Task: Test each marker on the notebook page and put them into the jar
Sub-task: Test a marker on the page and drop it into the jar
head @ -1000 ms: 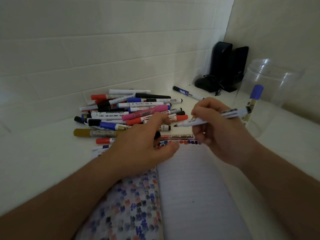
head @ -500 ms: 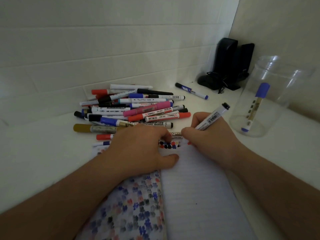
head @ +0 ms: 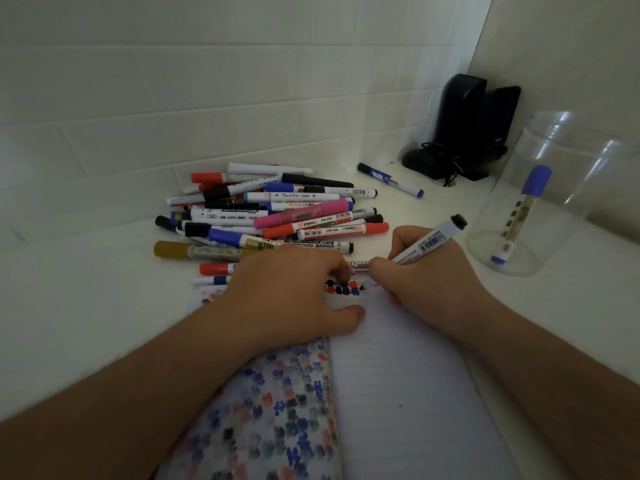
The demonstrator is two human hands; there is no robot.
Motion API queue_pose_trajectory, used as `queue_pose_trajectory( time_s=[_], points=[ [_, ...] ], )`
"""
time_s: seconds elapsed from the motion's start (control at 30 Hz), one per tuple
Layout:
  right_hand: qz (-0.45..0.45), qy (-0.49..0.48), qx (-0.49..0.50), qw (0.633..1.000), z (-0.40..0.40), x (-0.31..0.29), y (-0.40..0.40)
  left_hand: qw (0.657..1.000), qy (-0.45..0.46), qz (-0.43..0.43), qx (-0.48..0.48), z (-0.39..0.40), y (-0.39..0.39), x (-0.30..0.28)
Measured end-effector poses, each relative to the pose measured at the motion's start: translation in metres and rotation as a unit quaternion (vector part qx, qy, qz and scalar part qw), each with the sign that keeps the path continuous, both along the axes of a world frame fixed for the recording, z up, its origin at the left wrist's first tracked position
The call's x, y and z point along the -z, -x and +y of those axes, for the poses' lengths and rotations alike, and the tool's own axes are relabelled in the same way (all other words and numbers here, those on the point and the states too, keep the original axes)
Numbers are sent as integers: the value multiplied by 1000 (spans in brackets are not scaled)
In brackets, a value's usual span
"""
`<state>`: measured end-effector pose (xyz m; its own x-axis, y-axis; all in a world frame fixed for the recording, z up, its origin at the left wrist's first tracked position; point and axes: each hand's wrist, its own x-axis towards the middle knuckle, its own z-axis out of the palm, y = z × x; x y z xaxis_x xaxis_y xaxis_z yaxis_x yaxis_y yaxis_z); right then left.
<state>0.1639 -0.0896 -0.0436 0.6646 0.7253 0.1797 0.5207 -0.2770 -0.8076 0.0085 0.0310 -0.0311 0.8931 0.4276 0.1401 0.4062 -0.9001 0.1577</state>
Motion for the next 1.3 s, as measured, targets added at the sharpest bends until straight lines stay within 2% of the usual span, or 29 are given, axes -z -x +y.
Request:
queue_pose_trajectory(
  time_s=[0.33, 0.7, 0.87, 1.3],
  points=[
    [10, -18, 1, 1000, -1, 2, -1, 1000, -5, 6, -5, -1, -1, 0],
    [-22, -5, -2, 1000, 0, 3, -1, 1000, -2, 10, -7, -1, 0, -1],
    [3, -29, 1, 1000, 0, 4, -2, 1000, -4, 13, -10, -1, -1, -1],
    [4, -16, -16, 1000, -2, 3, -1, 1000, -2, 4, -5, -2, 0, -2]
  ],
)
